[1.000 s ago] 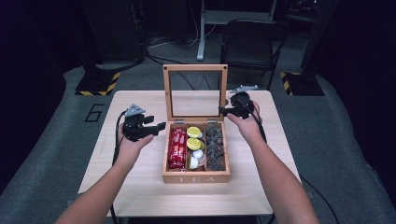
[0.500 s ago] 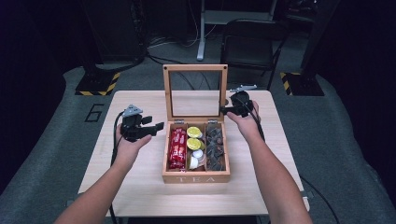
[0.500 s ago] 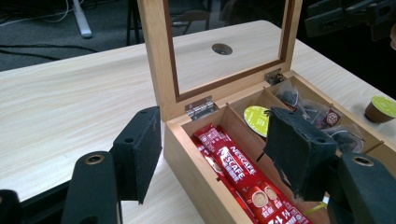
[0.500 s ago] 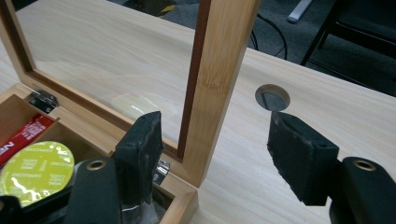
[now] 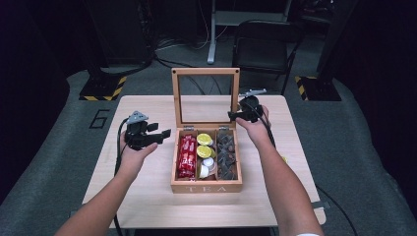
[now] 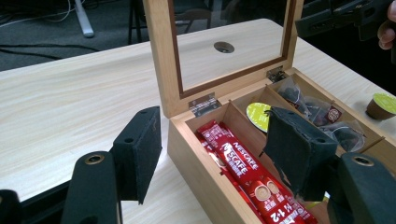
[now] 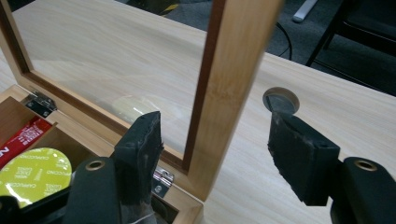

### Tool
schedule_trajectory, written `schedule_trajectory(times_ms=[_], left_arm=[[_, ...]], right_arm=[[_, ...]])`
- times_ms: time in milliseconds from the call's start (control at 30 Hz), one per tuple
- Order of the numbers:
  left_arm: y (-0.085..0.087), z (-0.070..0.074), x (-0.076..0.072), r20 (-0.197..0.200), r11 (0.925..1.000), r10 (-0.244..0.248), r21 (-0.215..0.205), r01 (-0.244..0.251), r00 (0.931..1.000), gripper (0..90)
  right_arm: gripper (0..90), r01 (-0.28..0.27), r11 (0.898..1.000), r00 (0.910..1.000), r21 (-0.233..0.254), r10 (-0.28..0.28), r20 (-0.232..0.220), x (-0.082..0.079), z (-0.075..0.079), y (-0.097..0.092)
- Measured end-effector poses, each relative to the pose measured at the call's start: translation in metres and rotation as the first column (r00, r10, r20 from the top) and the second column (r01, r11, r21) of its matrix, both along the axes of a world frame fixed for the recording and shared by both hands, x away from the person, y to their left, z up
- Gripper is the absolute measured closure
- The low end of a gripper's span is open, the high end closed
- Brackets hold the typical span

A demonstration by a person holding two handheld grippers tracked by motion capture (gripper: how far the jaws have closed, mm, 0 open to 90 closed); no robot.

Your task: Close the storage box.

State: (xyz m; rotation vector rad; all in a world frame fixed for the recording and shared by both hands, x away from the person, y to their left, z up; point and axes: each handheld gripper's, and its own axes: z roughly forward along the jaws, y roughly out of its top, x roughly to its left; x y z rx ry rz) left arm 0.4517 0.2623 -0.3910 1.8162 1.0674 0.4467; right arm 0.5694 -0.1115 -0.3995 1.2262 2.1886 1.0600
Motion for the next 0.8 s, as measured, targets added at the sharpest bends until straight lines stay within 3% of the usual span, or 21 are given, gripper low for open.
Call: schedule_trajectory(times_ms=[67, 100, 133, 200, 667, 800], left_arm=[[0.001, 0.000, 0.000, 0.002, 1.0000, 0.000, 0.003, 0.000, 1.0000, 35.9], [0.001, 0.000, 0.000, 0.002, 1.0000, 0.003, -0.001, -0.003, 1.0000, 35.9], [0.002, 0.000, -0.001, 0.002, 1.0000, 0.002, 0.000, -0.002, 1.0000, 35.9], [0.003, -0.001, -0.002, -0.001, 1.0000, 0.006, 0.000, -0.006, 1.0000, 35.9], [0.007, -0.003, -0.004, -0.007, 1.0000, 0.005, 0.005, -0.005, 1.0000, 35.9], [0.009, -0.004, -0.004, -0.007, 0.9999, 0.011, 0.002, -0.011, 0.9999, 35.8]], right_arm=[[34.3, 0.014, 1.000, 0.9999, 0.019, -0.014, -0.009, -0.001, 0.001, 0.003], [34.1, -0.011, 1.000, 0.9999, 0.002, 0.011, 0.003, 0.001, 0.001, 0.002], [34.0, 0.002, 1.000, 1.0000, 0.021, -0.002, -0.004, 0.000, 0.002, 0.005], [33.9, -0.022, 0.999, 0.9997, 0.029, 0.022, 0.007, 0.000, 0.003, 0.007], [33.4, -0.022, 1.000, 0.9996, 0.013, 0.022, 0.017, 0.005, 0.001, 0.014], [37.9, -0.023, 1.000, 0.9996, 0.018, 0.023, 0.014, 0.007, 0.002, 0.013]])
